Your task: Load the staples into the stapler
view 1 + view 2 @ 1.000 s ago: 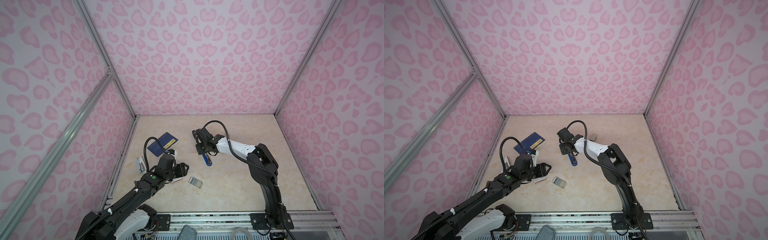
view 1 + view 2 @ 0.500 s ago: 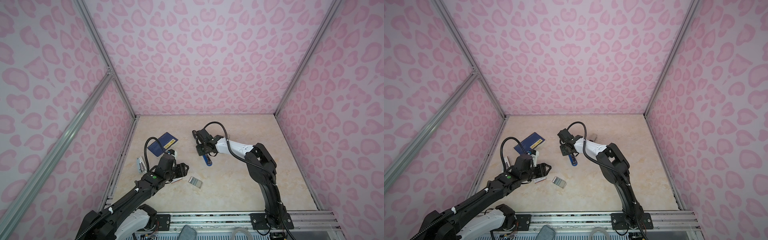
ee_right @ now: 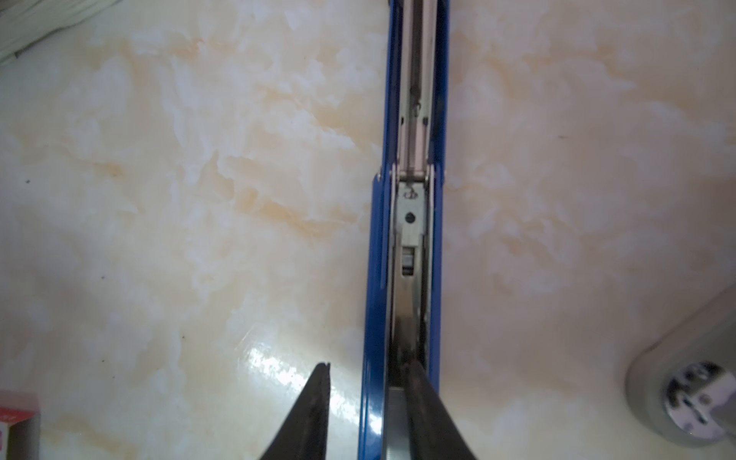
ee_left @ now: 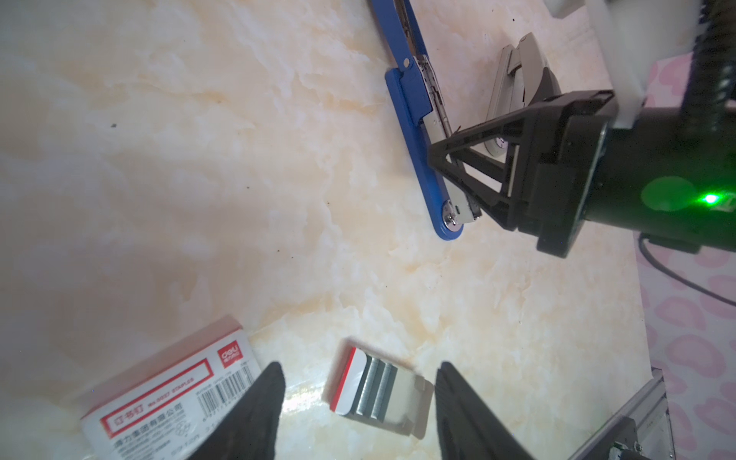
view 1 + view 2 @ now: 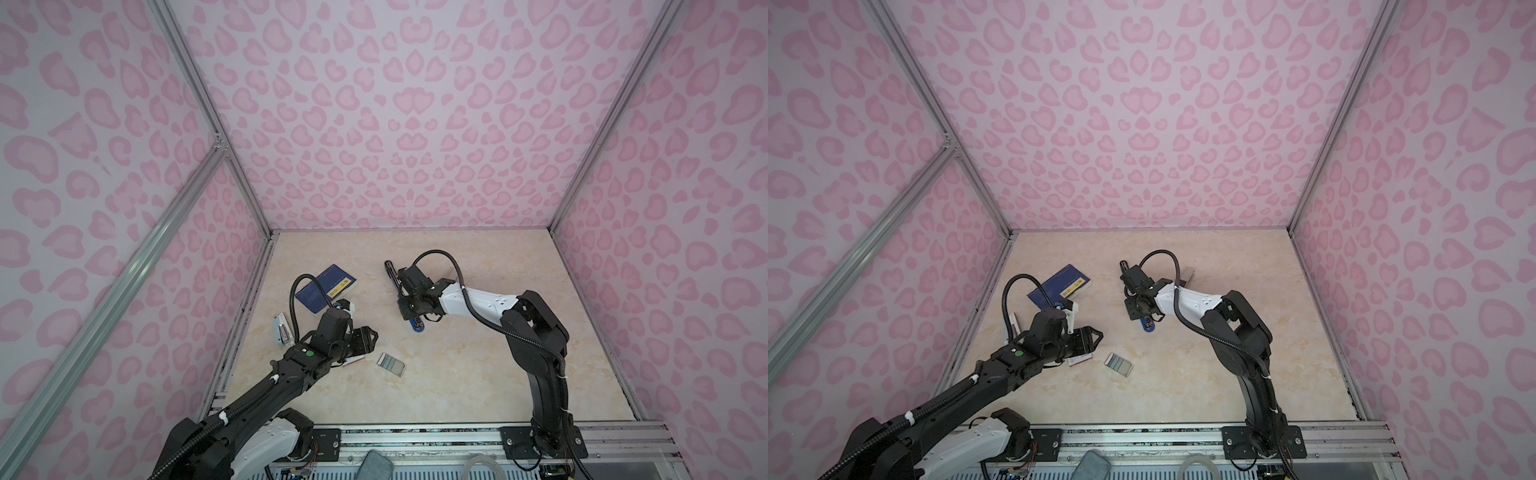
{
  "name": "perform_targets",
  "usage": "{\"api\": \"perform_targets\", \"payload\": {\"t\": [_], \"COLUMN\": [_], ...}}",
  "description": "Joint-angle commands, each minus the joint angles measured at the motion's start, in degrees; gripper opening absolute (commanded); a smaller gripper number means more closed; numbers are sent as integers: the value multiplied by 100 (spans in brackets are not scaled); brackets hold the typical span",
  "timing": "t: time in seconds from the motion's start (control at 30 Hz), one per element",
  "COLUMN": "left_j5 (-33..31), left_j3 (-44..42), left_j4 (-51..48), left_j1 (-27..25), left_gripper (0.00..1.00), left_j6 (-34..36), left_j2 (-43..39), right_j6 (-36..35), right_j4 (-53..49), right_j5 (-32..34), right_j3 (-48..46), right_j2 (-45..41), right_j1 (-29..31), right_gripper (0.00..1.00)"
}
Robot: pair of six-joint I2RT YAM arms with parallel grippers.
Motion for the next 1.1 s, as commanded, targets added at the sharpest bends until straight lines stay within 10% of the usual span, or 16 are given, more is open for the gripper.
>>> {"api": "perform_targets", "payload": {"t": [0.0,1.07], "left_j5": [21,-121], "left_j3": [40,102], "left_j4": [152,80], "left_j1": [7,10], "left_gripper": [63,63], "left_j6": [9,-52], "left_j2": [6,-64], "right_j6": [70,408], "right_j4": [-275,61], "right_j5": [-80,-345], "right_j3": [-228,-1022], "right_j2": [-82,-791], "right_j1": [35,2], "right_gripper": [34,42]}}
